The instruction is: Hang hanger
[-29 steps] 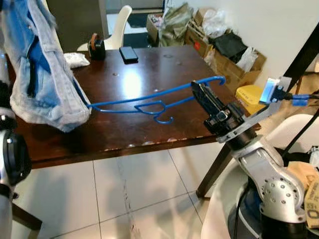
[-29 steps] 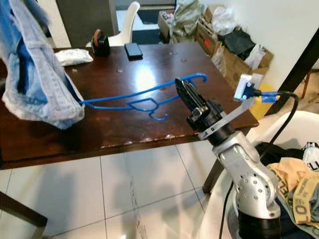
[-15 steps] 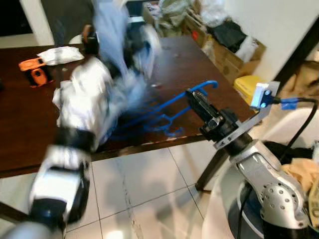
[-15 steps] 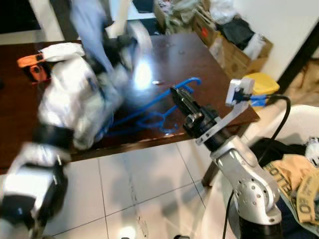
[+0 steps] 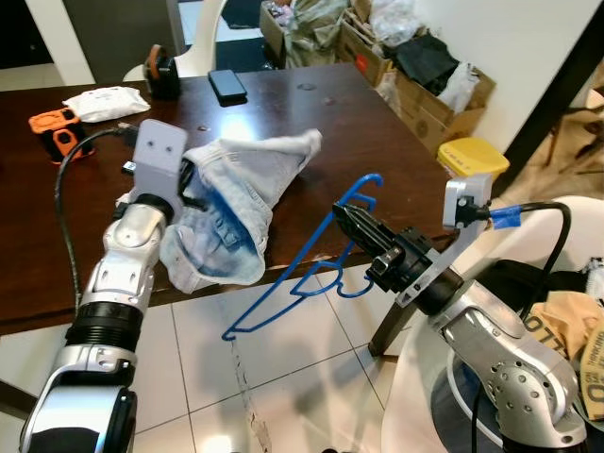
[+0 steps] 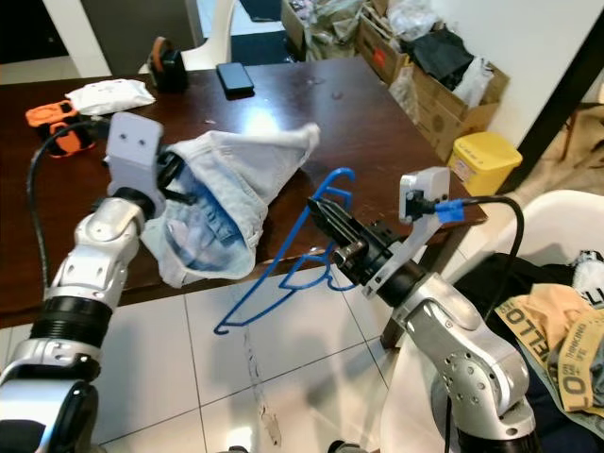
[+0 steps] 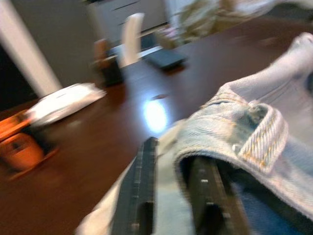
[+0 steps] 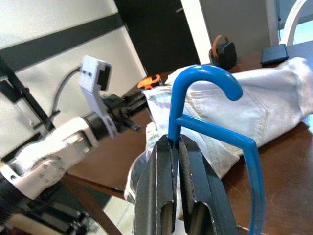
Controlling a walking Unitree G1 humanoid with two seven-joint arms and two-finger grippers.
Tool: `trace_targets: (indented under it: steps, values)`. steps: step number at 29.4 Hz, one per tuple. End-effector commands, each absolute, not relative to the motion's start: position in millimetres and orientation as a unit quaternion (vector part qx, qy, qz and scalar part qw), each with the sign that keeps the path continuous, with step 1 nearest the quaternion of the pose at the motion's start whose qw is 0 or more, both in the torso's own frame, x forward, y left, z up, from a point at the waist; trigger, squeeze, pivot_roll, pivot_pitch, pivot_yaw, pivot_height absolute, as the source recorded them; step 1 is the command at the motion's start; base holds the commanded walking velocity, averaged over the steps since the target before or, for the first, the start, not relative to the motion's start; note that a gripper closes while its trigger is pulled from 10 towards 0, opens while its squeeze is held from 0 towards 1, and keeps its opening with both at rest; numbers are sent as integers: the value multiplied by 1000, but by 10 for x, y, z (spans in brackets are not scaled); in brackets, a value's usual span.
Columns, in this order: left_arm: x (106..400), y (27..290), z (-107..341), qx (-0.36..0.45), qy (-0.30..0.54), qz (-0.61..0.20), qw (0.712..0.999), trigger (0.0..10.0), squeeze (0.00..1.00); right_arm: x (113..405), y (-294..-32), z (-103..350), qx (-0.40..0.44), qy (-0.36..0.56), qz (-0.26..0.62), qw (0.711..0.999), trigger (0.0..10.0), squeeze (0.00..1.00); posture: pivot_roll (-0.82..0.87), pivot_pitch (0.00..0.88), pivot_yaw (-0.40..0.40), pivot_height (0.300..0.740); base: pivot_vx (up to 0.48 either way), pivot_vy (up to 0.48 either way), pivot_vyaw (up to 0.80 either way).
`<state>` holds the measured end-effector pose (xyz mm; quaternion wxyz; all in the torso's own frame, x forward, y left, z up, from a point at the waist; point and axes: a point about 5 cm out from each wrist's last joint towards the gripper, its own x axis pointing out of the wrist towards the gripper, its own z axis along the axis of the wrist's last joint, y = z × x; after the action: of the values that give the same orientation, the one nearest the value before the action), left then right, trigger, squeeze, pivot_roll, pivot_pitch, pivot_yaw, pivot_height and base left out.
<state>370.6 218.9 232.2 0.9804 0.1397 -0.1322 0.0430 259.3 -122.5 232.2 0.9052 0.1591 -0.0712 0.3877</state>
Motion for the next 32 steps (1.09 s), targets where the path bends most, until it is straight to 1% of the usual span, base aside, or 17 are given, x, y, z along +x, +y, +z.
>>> trace_targets:
  steps: [1,4,6,7,8,9,10,11,12,13,14,17,18,20,24,27,32]
  values:
    - [3650,2327,2304,145,-123,77,979,10000,1000,2575,-1218,2312,143,-72,391,906,10000,0,36,185,-12,740,0,0,0]
    - [3513,2353,2328,139,-129,77,979,10000,1000,2583,-1222,2288,127,-66,390,909,10000,0,32,180,-14,740,0,0,0]
    - [3513,2353,2328,139,-129,77,979,10000,1000,2583,-1222,2288,127,-66,390,909,10000,0,32,180,-14,740,0,0,0]
    - [3457,2314,2373,128,-139,61,980,10000,1000,2588,-1235,2281,121,-65,390,910,10000,0,33,178,-14,740,0,0,0]
    - [3416,2207,2422,98,-149,11,984,10000,1000,2590,-1247,2277,113,-63,392,911,10000,0,33,175,-13,740,0,0,0]
    - [3416,2207,2422,98,-149,11,984,10000,1000,2590,-1247,2277,113,-63,392,911,10000,0,33,175,-13,740,0,0,0]
    - [3382,2128,2459,81,-156,-28,984,10000,1000,2590,-1255,2274,108,-62,394,911,10000,0,33,175,-13,740,0,0,0]
    - [3382,2128,2459,81,-156,-28,984,10000,1000,2590,-1255,2274,108,-62,394,911,10000,0,33,175,-13,740,0,0,0]
    - [3315,2011,2526,63,-169,-89,980,10000,157,2593,-1263,2270,104,-61,395,911,10000,0,37,171,-14,740,0,0,0]
    - [3315,2011,2526,63,-169,-89,980,10000,157,2593,-1263,2270,104,-61,395,911,10000,0,37,171,-14,740,0,0,0]
    - [3241,1917,2588,38,-180,-142,973,10000,0,2593,-1265,2264,101,-59,398,910,10000,0,38,167,-15,740,0,0,0]
    - [3174,1861,2646,16,-189,-179,965,10000,0,2591,-1263,2256,98,-58,401,909,10000,0,38,167,-15,740,0,0,0]
    - [3099,1829,2703,-14,-193,-201,960,10000,0,2586,-1254,2240,95,-55,405,908,10000,0,40,161,-16,740,0,0,0]
    - [3049,1824,2699,-32,-191,-203,960,10000,0,2583,-1246,2225,93,-53,407,907,10000,0,41,160,-18,740,0,0,0]
    - [2978,1814,2557,-44,-165,-179,969,10000,0,2584,-1241,2190,89,-49,410,906,10000,0,41,160,-19,740,-141,0,0]
    - [2939,1799,2458,-43,-149,-168,974,10000,0,2585,-1243,2177,88,-46,412,906,10000,0,40,162,-20,740,480,0,0]
    - [2820,1675,2222,-54,-108,-145,982,10000,0,2535,-1237,2171,102,-41,438,892,10000,0,43,165,-20,740,0,0,0]
